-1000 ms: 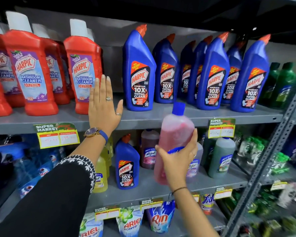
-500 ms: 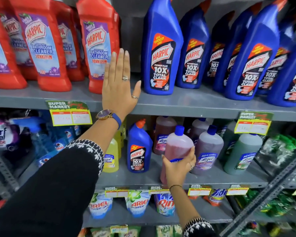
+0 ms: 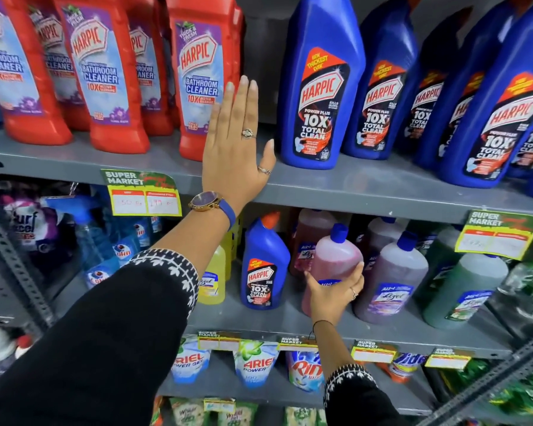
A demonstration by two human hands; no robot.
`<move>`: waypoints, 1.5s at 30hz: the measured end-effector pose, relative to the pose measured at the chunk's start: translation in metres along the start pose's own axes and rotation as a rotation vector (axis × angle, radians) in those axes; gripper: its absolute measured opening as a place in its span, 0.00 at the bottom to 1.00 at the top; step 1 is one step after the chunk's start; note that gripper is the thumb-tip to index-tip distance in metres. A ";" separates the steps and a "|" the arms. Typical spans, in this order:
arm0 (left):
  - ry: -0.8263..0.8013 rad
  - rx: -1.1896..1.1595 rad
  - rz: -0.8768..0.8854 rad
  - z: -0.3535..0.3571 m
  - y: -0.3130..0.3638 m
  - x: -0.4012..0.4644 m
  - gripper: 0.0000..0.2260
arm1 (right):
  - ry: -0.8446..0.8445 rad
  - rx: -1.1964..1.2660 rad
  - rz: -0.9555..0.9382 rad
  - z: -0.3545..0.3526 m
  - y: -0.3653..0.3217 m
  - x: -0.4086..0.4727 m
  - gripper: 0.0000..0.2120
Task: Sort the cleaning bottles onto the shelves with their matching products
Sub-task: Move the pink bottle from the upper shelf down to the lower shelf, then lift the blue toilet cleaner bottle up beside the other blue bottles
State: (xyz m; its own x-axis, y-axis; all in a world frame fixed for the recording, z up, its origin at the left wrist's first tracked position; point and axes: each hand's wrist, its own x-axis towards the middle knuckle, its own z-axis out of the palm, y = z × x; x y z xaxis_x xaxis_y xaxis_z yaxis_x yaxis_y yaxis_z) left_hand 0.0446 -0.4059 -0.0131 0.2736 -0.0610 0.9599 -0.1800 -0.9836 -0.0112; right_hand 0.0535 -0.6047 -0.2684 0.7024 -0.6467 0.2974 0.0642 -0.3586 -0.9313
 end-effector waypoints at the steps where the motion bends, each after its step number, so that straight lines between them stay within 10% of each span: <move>1: 0.002 -0.007 -0.003 0.000 0.000 0.000 0.29 | 0.001 0.000 -0.004 -0.001 0.000 0.000 0.56; 15: -0.037 -0.001 -0.013 -0.003 0.002 0.000 0.29 | -0.028 -0.055 0.008 -0.007 -0.001 -0.008 0.57; 19: -0.057 0.014 -0.013 -0.003 0.001 -0.001 0.29 | 0.100 0.004 -0.159 -0.005 -0.008 -0.052 0.44; 24: -0.085 0.013 -0.020 -0.005 0.002 0.000 0.29 | -0.334 -0.067 -0.456 0.035 -0.066 -0.073 0.38; 29: -0.093 0.031 -0.009 -0.004 0.001 -0.001 0.29 | -0.426 -0.224 -0.148 0.064 -0.100 -0.057 0.55; 45: -0.097 -0.035 -0.009 -0.003 -0.001 -0.001 0.29 | -0.226 0.081 -0.098 0.027 -0.083 -0.089 0.45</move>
State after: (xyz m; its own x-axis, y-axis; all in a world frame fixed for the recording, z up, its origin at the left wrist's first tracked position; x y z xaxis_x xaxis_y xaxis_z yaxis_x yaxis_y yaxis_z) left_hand 0.0417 -0.4039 -0.0127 0.3657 -0.0697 0.9281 -0.2091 -0.9778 0.0089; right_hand 0.0041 -0.4992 -0.2235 0.8299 -0.4415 0.3410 0.1898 -0.3514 -0.9168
